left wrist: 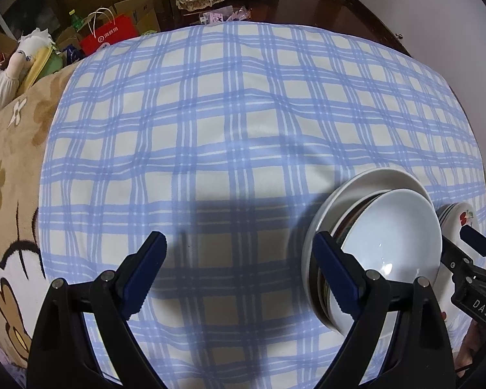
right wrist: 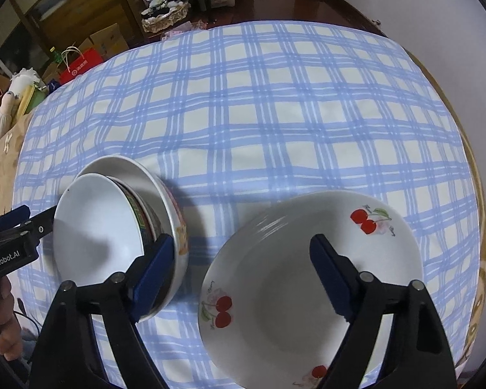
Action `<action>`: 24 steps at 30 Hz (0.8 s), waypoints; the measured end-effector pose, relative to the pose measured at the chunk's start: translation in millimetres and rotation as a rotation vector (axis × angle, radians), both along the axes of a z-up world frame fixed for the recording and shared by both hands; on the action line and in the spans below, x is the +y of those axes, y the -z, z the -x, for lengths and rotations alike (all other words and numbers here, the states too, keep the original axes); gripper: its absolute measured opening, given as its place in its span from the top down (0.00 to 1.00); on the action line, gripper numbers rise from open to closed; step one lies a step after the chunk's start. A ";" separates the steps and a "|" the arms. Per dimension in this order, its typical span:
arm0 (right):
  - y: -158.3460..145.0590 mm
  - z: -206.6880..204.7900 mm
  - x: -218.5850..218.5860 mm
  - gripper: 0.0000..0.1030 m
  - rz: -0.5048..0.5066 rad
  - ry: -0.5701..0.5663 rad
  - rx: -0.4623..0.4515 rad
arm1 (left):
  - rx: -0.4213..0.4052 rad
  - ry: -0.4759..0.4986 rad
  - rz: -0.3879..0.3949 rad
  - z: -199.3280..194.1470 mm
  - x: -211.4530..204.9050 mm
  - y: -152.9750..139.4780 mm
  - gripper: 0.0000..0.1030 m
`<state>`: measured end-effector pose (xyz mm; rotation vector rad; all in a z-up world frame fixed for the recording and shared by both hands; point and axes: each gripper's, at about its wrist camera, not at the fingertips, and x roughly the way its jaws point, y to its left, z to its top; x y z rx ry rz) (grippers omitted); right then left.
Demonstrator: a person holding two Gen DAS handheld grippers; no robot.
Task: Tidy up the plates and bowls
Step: 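Move both open tools to opposite sides of the nested bowl stack rim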
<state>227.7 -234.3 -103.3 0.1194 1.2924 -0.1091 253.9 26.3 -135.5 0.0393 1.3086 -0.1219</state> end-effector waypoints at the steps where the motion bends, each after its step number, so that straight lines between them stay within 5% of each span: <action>1: -0.3 0.3 0.4 0.13 0.006 -0.004 -0.001 | 0.000 0.000 -0.001 0.2 0.1 -0.1 0.12; 17: -12.0 2.5 19.2 0.16 0.107 -0.027 -0.012 | 0.014 -0.011 0.043 -7.3 3.4 7.9 0.14; 19: -11.7 -0.3 18.4 0.16 0.106 -0.025 -0.002 | 0.031 -0.010 0.093 -8.2 7.8 10.1 0.22; 24: -15.5 -0.8 24.4 0.36 0.087 -0.051 0.025 | 0.041 0.013 0.170 -3.3 15.5 11.5 0.44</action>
